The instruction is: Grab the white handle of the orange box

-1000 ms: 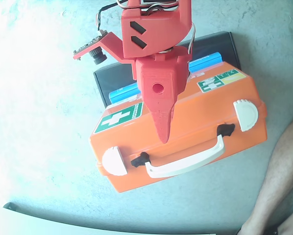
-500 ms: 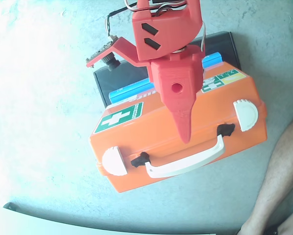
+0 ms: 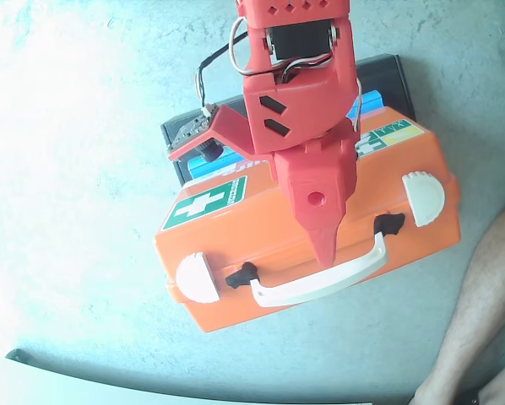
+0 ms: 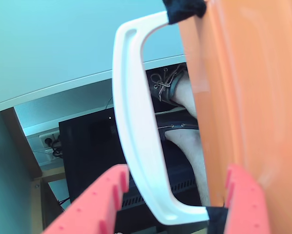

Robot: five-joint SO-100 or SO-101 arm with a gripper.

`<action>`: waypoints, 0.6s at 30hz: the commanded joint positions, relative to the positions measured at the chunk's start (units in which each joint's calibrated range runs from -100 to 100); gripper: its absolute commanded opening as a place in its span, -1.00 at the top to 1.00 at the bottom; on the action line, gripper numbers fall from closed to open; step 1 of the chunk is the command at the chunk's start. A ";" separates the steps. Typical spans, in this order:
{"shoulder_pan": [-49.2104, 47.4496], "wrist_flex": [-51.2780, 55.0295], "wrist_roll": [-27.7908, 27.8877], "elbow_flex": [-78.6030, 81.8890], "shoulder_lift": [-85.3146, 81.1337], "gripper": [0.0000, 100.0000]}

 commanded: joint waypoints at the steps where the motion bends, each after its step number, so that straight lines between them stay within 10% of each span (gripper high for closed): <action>1: 0.11 -0.04 0.16 -3.15 5.52 0.54; 18: -1.52 -0.13 0.00 -14.04 17.75 0.54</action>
